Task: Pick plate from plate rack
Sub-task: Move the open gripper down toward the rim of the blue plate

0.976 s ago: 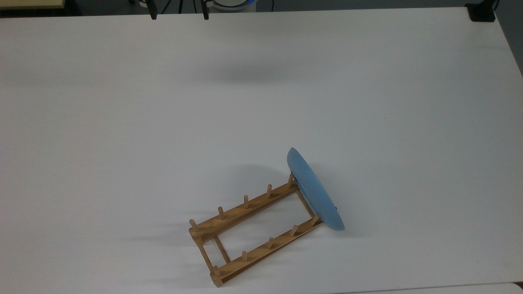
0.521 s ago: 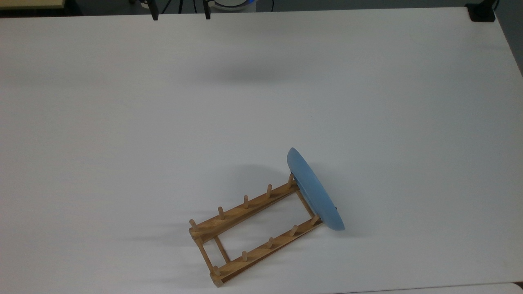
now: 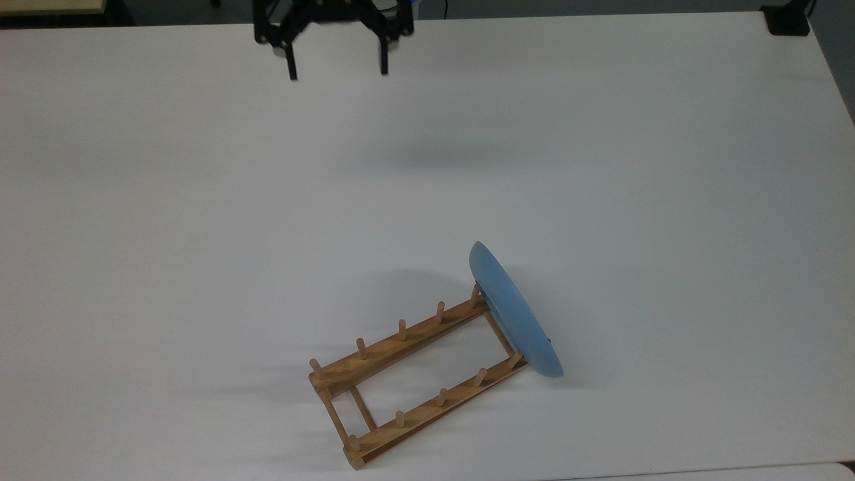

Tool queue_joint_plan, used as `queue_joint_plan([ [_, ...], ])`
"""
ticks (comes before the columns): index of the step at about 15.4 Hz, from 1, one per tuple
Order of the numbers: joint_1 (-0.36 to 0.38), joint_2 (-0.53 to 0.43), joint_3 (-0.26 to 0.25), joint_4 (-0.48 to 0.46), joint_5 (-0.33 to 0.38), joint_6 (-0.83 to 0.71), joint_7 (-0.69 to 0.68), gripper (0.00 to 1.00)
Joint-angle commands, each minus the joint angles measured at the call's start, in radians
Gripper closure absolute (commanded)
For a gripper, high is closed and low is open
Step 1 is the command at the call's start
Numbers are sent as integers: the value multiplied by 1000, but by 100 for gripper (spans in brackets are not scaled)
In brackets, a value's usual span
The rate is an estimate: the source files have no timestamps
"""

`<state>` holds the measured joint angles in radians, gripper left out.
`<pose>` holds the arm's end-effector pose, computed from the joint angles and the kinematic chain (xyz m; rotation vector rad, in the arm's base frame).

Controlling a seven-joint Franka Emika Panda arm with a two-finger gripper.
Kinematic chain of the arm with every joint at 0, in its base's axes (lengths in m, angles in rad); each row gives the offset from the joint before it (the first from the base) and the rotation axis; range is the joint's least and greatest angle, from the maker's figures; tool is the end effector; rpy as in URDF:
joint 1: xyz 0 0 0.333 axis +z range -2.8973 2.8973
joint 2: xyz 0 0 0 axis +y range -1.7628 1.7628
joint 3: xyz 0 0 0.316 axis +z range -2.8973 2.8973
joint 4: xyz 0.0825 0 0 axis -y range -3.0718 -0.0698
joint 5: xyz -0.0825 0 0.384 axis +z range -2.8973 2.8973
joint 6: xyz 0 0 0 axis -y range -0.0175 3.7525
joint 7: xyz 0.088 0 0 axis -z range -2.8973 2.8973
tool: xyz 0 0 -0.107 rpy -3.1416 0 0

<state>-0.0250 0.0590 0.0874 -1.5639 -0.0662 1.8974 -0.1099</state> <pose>0.6016 0.0311 0.6271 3.0336 0.2799 0.4188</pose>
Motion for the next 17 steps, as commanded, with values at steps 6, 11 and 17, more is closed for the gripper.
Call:
queue_joint_plan([
  [6, 189, 192, -5, 7, -286, 340, 476, 0],
  [11, 247, 295, -5, 15, -486, 434, 745, 0],
  [17, 260, 361, 31, 50, -616, 440, 883, 3],
])
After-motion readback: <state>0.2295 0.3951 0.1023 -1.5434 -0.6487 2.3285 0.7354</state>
